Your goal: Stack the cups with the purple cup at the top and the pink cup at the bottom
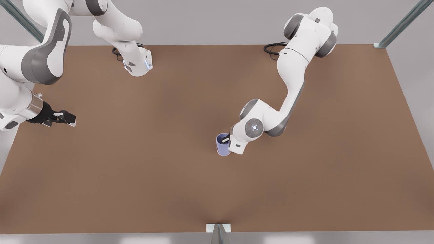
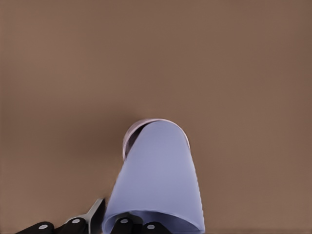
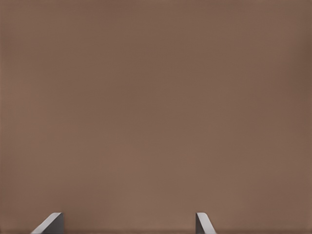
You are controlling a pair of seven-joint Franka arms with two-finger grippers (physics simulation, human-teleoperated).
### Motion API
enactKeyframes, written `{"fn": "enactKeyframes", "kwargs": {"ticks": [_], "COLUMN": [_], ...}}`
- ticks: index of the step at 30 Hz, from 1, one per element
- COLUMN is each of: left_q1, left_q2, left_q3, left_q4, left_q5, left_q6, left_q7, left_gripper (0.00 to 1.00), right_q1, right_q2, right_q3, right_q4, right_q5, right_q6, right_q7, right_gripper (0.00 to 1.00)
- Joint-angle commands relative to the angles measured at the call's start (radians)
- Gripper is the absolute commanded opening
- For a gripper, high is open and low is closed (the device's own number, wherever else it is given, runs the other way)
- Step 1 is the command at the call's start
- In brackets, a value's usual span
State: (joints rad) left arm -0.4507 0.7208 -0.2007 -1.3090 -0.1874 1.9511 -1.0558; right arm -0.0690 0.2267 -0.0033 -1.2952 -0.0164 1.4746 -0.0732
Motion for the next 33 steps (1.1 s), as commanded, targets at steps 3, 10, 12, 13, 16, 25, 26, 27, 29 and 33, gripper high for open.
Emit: {"fn": "enactKeyframes", "kwargs": {"ticks": [3,10,12,13,16,25,26,27,29,33], "left_q1": [0.000,0.000,-0.005,-0.005,-0.006,-0.014,-0.014,-0.014,-0.014,-0.014], "left_q2": [-0.001,-0.012,-0.012,-0.012,-0.018,-0.029,-0.031,-0.031,-0.031,-0.031], "left_q3": [0.000,0.000,0.000,0.001,0.000,0.001,0.001,0.001,0.001,0.001], "left_q4": [0.000,0.000,0.000,0.000,-0.001,-0.001,-0.001,-0.001,-0.001,-0.001], "left_q5": [0.002,0.002,0.002,0.002,0.002,0.003,0.003,0.003,0.003,0.003], "left_q6": [-0.011,-0.069,-0.070,-0.078,-0.092,-0.107,-0.109,-0.113,-0.113,-0.115], "left_q7": [-0.035,-0.032,-0.033,-0.033,-0.033,-0.032,-0.032,-0.032,-0.032,-0.032], "left_gripper": [0.35,0.36,0.36,0.36,0.36,0.78,0.78,0.78,0.78,0.78], "right_q1": [0.000,0.000,0.000,0.000,0.000,-0.003,-0.003,-0.003,-0.003,-0.006], "right_q2": [-0.001,-0.001,-0.001,-0.001,-0.001,-0.001,-0.001,-0.001,-0.001,-0.001], "right_q3": [-0.001,0.000,-0.001,0.000,-0.001,-0.001,-0.001,-0.001,-0.001,-0.001], "right_q4": [0.000,0.000,0.000,0.000,0.000,0.000,0.000,0.000,0.008,0.010], "right_q5": [0.001,0.000,0.000,0.000,0.001,0.000,0.000,0.000,0.000,0.000], "right_q6": [0.000,0.000,0.000,0.000,0.000,0.000,0.000,0.000,-0.003,-0.004], "right_q7": [0.000,0.000,0.000,0.000,0.000,0.000,0.000,0.000,0.000,0.000], "right_gripper": [1.00,1.00,1.00,1.00,1.00,1.00,1.00,1.00,1.00,1.00]}}
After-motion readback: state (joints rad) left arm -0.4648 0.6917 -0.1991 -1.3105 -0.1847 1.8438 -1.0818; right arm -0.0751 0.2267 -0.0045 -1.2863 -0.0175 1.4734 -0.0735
